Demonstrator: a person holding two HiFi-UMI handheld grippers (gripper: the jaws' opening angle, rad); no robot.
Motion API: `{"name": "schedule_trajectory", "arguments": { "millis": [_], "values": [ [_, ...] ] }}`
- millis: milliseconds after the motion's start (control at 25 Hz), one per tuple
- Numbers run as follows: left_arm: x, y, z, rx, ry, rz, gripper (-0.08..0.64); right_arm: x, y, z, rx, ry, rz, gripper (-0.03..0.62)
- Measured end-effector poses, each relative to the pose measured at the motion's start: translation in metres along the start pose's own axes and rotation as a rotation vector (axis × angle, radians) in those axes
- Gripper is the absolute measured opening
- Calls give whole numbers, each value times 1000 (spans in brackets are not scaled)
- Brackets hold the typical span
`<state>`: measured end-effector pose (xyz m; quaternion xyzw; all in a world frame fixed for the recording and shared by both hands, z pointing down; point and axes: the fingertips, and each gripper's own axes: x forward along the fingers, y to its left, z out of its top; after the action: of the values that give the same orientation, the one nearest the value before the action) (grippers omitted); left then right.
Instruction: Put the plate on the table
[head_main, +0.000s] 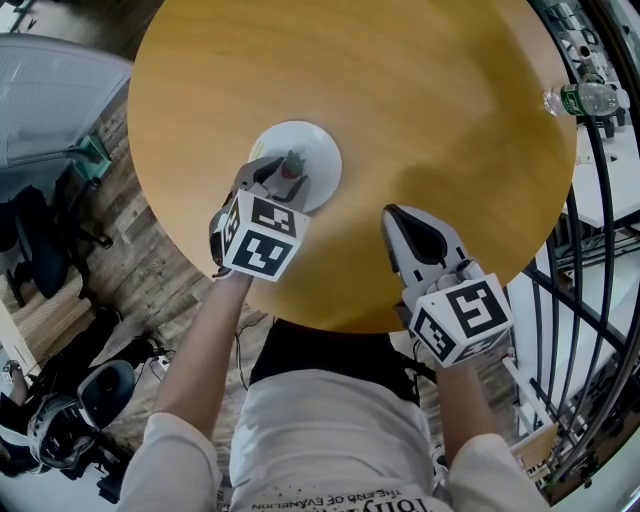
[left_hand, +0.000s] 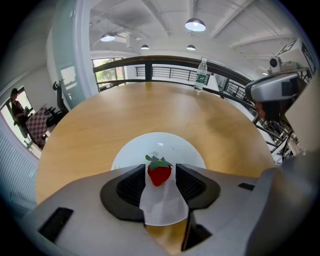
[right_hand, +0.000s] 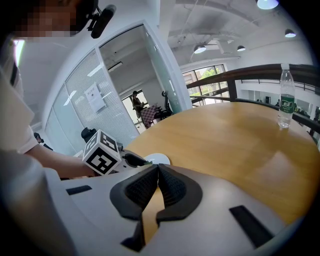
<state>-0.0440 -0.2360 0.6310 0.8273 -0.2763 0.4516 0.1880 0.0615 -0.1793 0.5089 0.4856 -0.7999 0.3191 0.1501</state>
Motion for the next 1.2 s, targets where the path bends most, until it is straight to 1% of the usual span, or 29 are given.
{"name": "schedule_trajectory", "arguments": {
  "millis": [120,280,440,520,600,680,760,840,920,1000,1200],
  "values": [
    [-5,1,0,-2,-6,0,241,-2,3,2,-4,-5,1,25],
    [-18,-3,4,-7,-29,7,247,-8,6,3,-16,-10,6,25],
    [-40,-10,9,-3,-71,35,241,-20,11,2,-32,-14,11,25],
    [-54,-12,10,-12,-99,49,219,-25,15,3,-41,-12,10,25],
    [-70,-12,14,-35,-139,62,164,-30,17,6,-53,-18,13,25],
    [-88,-15,17,-46,-174,80,87,-37,20,8,-65,-24,18,25],
    [-106,-24,16,-41,-202,91,54,-45,26,10,-78,-32,26,25],
    [-125,-34,17,-54,-236,86,40,-53,32,14,-99,-44,37,25],
    [-145,-44,18,-95,-271,65,25,-61,38,19,-118,-56,48,25],
    [-163,-56,16,-132,-301,49,25,-72,44,20,-130,-65,56,25],
    [-186,-92,0,-212,-351,41,25,-91,45,6,-151,-96,71,25]
  ]
}}
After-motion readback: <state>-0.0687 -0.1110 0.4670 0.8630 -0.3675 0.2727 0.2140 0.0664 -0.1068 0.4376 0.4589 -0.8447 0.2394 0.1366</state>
